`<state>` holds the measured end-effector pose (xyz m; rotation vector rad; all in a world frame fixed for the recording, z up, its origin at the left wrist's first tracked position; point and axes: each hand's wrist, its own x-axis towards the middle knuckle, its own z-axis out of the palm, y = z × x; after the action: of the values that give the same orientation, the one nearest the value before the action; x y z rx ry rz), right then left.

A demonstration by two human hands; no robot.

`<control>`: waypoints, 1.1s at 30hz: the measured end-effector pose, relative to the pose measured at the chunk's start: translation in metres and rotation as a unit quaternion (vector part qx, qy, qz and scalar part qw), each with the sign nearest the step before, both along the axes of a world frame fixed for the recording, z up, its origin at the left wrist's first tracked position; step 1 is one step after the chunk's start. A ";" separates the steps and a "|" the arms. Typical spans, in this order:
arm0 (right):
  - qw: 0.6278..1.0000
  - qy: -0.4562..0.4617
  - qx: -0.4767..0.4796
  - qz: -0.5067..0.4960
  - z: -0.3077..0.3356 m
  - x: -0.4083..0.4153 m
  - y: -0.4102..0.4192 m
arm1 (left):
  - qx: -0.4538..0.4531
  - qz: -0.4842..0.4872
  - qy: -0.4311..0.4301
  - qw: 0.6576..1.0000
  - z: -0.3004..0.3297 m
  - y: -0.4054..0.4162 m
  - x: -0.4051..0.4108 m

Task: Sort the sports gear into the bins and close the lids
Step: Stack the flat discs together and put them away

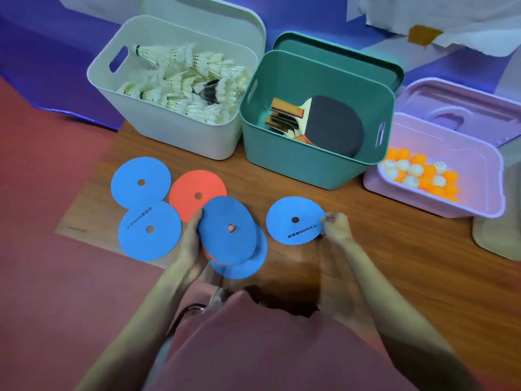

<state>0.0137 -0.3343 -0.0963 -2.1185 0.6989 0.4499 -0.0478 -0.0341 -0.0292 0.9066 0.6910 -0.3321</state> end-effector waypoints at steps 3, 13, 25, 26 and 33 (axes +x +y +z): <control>0.985 -0.137 0.102 -0.027 0.040 -0.001 0.011 | -0.004 0.002 0.000 1.000 0.000 0.009 0.006; 0.948 -0.094 0.305 0.010 0.071 -0.019 0.084 | -0.074 -0.004 0.046 0.996 -0.014 -0.001 0.013; 0.977 -0.076 0.082 0.180 0.029 -0.042 0.132 | -0.068 0.092 0.030 0.993 -0.012 0.023 -0.017; 0.981 -0.059 0.028 0.183 0.021 -0.042 0.133 | -0.056 0.108 0.024 0.992 -0.011 0.026 -0.019; 0.961 0.054 -0.153 0.224 -0.012 -0.050 0.149 | -0.003 0.176 0.002 0.984 -0.008 0.060 -0.032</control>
<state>-0.0361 -0.1857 -0.1079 -2.5713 0.3562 0.7460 -0.0799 0.0259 -0.0373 0.7611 0.8376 -0.0195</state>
